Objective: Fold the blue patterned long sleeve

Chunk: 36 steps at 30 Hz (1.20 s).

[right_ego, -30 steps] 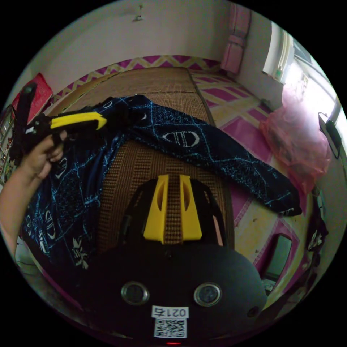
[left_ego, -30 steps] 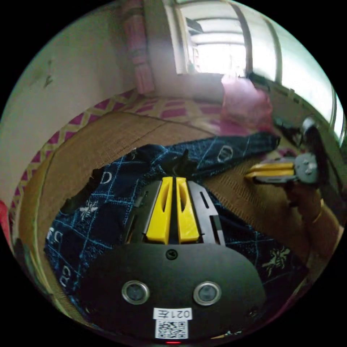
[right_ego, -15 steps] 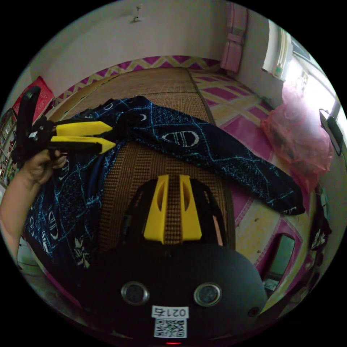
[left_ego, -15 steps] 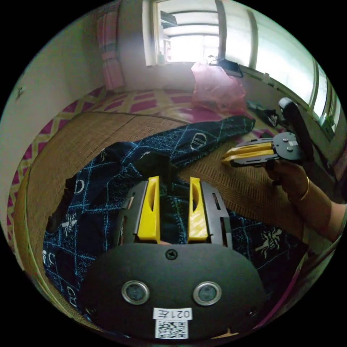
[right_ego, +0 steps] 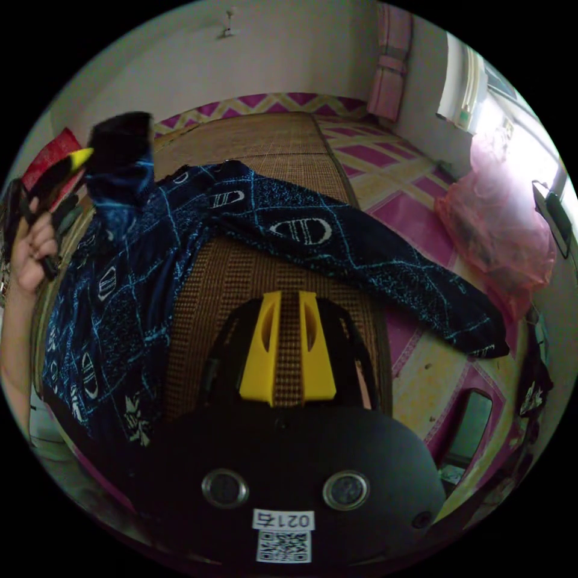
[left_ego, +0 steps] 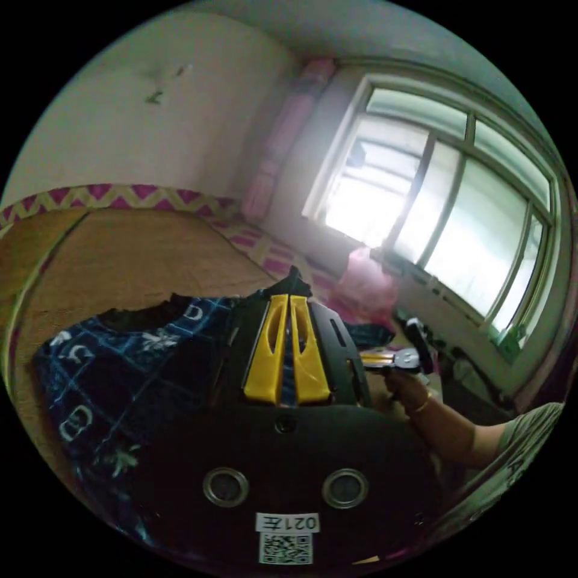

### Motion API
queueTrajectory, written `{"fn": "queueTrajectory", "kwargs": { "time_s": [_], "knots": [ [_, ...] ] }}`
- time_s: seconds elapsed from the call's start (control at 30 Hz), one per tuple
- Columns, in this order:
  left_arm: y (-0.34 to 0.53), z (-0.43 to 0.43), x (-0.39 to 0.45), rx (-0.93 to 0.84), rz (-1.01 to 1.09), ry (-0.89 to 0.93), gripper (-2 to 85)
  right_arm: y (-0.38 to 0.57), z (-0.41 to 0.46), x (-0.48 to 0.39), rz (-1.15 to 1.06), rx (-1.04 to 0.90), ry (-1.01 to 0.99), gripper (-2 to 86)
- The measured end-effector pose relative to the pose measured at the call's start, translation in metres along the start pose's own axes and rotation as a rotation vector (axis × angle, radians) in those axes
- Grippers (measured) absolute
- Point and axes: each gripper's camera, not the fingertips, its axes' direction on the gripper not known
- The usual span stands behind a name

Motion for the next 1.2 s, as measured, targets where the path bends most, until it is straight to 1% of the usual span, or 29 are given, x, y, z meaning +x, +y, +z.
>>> {"fn": "queueTrajectory", "kwargs": {
  "time_s": [0.07, 0.1, 0.17, 0.2, 0.27, 0.3, 0.37, 0.4, 0.47, 0.5, 0.57, 0.67, 0.8, 0.9, 1.0, 1.03, 1.07, 1.1, 1.13, 1.2],
  "knots": [
    [-0.024, -0.124, -0.026, 0.12, -0.023, -0.062, -1.0, 0.001, 0.0, 0.002, 0.004, 0.0, -0.008, 5.8],
    [-0.029, -0.156, -0.033, 0.148, -0.031, -0.082, -1.0, 0.001, 0.0, 0.003, 0.004, 0.0, -0.008, 5.8],
    [-0.042, -0.281, -0.066, 0.254, -0.094, -0.182, -1.0, 0.002, 0.0, 0.003, 0.003, 0.0, -0.007, 5.8],
    [-0.044, -0.312, -0.074, 0.279, -0.11, -0.209, -1.0, 0.002, 0.0, 0.003, 0.003, 0.001, -0.006, 5.8],
    [-0.048, -0.432, -0.108, 0.364, -0.185, -0.345, -0.9, 0.003, 0.0, 0.004, 0.003, 0.001, -0.007, 5.8],
    [-0.048, -0.46, -0.116, 0.386, -0.204, -0.376, -0.9, 0.003, 0.0, 0.005, 0.004, 0.001, -0.008, 5.8],
    [-0.04, -0.56, -0.152, 0.457, -0.326, -0.472, -0.9, 0.004, 0.0, 0.006, 0.005, 0.002, -0.01, 5.8],
    [-0.036, -0.583, -0.162, 0.476, -0.355, -0.486, -0.9, 0.004, 0.0, 0.006, 0.005, 0.002, -0.01, 5.8],
    [-0.021, -0.661, -0.199, 0.511, -0.479, -0.573, -0.9, 0.004, 0.001, 0.007, 0.005, 0.002, -0.008, 5.8],
    [-0.018, -0.676, -0.209, 0.511, -0.507, -0.585, -0.9, 0.004, 0.001, 0.007, 0.004, 0.002, -0.007, 5.8],
    [-0.001, -0.732, -0.247, 0.505, -0.628, -0.636, -0.9, 0.005, 0.001, 0.006, 0.001, 0.001, 0.0, 5.8],
    [0.015, -0.789, -0.289, 0.55, -0.743, -0.611, -0.9, 0.005, 0.002, 0.005, -0.005, 0.001, 0.012, 5.8],
    [0.01, -0.844, -0.323, 0.566, -0.781, -0.591, -0.9, 0.005, 0.002, 0.006, -0.004, 0.001, 0.01, 5.8],
    [-0.01, -0.886, -0.342, 0.593, -0.756, -0.556, -0.9, 0.005, 0.002, 0.008, -0.001, 0.001, 0.005, 5.8],
    [-0.034, -0.924, -0.36, 0.568, -0.741, -0.529, -0.8, 0.004, 0.003, 0.007, -0.006, 0.0, 0.016, 5.7],
    [-0.04, -0.937, -0.371, 0.527, -0.776, -0.525, -0.7, 0.004, 0.003, 0.006, -0.009, 0.0, 0.023, 5.7],
    [-0.041, -0.947, -0.386, 0.471, -0.855, -0.514, -0.5, 0.004, 0.003, 0.005, -0.011, 0.0, 0.028, 5.6],
    [-0.039, -0.951, -0.393, 0.457, -0.892, -0.502, -0.4, 0.004, 0.003, 0.005, -0.013, 0.0, 0.03, 5.6],
    [-0.031, -0.961, -0.406, 0.46, -0.965, -0.477, 0.2, 0.004, 0.003, 0.004, -0.015, 0.0, 0.035, 5.3],
    [-0.018, -0.976, -0.418, 0.509, -1.002, -0.428, 2.2, 0.004, 0.004, 0.003, -0.023, 0.0, 0.041, 4.5]
  ]
}}
